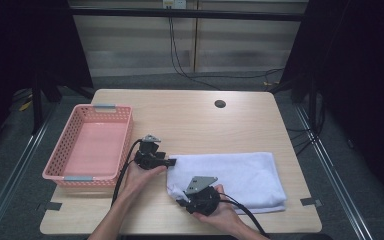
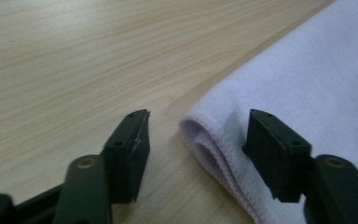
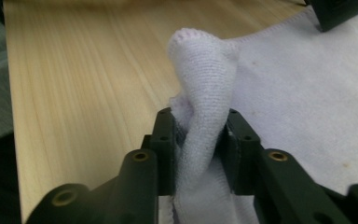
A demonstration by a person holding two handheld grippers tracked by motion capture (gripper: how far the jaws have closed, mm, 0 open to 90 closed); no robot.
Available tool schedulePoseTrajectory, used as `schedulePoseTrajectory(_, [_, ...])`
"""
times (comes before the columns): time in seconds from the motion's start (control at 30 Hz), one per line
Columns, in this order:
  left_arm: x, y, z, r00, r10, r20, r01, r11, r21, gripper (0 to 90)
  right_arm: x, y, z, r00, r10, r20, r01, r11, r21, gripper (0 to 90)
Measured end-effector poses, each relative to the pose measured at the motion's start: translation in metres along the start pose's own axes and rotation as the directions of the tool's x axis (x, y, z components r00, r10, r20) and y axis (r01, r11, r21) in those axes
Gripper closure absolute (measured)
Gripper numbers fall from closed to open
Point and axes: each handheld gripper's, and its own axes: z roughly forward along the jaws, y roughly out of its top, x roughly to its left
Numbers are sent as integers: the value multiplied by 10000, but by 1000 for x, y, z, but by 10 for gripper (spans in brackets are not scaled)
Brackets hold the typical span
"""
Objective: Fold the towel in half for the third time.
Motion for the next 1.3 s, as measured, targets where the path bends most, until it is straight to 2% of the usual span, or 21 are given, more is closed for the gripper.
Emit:
schedulePoseTrajectory(0.03, [-2,0,1,9998,196,65,-197,9997,121,575,0,1,-1,10000,3,-39,-3,10000,53,727])
schedulePoseTrajectory(0.07, [-3,0,2,9996,196,204,-197,9998,94,673,0,1,-1,10000,-65,0,65,10000,36,733])
schedulePoseTrajectory(0.13, [-1,1,-1,9979,-143,638,151,9998,-120,805,-1,4,-3,10000,-36,-83,36,10000,23,741])
schedulePoseTrajectory(0.27, [0,6,-15,9928,-486,1099,571,9955,-754,829,-3,9,-12,9997,150,-188,-156,9993,-337,746])
schedulePoseTrajectory(0.4, [-2,13,-26,9909,-493,1254,631,9921,-1082,832,-2,18,-23,9994,195,-278,-214,9972,-719,746])
schedulePoseTrajectory(0.5, [-11,24,-44,9881,-312,1508,550,9861,-1565,832,1,31,-34,9983,228,-536,-292,9922,-1215,747])
schedulePoseTrajectory(0.53, [-11,24,-44,9881,-312,1508,550,9861,-1565,832,1,31,-34,9983,228,-536,-292,9922,-1215,747])
schedulePoseTrajectory(0.63, [-16,35,-63,9890,-242,1456,511,9816,-1839,832,7,46,-44,9969,124,-776,-258,9845,-1736,748])
schedulePoseTrajectory(0.7, [-18,38,-68,9906,-185,1356,432,9825,-1812,833,8,51,-47,9964,123,-841,-279,9818,-1876,748])
schedulePoseTrajectory(0.73, [-20,43,-75,9918,-162,1271,401,9814,-1876,833,9,55,-49,9958,128,-906,-314,9780,-2061,749])
schedulePoseTrajectory(0.77, [-23,48,-82,9897,-141,1421,429,9785,-2017,833,11,65,-55,9926,295,-1180,-583,9668,-2489,748])
schedulePoseTrajectory(0.83, [-28,53,-92,9887,53,1499,298,9725,-2310,833,12,72,-60,9855,527,-1612,-984,9518,-2906,746])
schedulePoseTrajectory(0.87, [-28,53,-92,9887,53,1499,298,9725,-2310,833,12,72,-60,9855,527,-1612,-984,9518,-2906,746])
schedulePoseTrajectory(0.9, [-32,56,-95,9917,182,1272,113,9737,-2276,833,15,76,-64,9860,416,-1616,-923,9425,-3211,747])
schedulePoseTrajectory(0.97, [-34,59,-88,9932,273,1128,-48,9808,-1950,833,15,73,-64,9867,461,-1562,-946,9429,-3194,747])
schedulePoseTrajectory(1.0, [-34,59,-88,9932,273,1128,-48,9808,-1950,833,14,70,-64,9872,525,-1505,-988,9424,-3196,746])
schedulePoseTrajectory(1.03, [-34,58,-82,9938,257,1082,-57,9834,-1811,833,12,65,-64,9886,612,-1374,-1023,9432,-3160,746])
schedulePoseTrajectory(1.07, [-35,57,-69,9930,290,1141,-108,9874,-1577,832,10,60,-65,9882,729,-1344,-1122,9427,-3142,745])
schedulePoseTrajectory(1.13, [-37,58,-62,9928,279,1167,-97,9882,-1531,831,7,55,-66,9876,801,-1353,-1195,9417,-3144,745])
schedulePoseTrajectory(1.2, [-42,62,-49,9905,252,1354,-55,9895,-1444,830,0,37,-78,9892,1098,-974,-1356,9373,-3212,742])
schedulePoseTrajectory(1.3, [-61,76,-27,9888,492,1406,-303,9905,-1338,826,-7,22,-94,9892,1368,-524,-1465,9328,-3294,739])
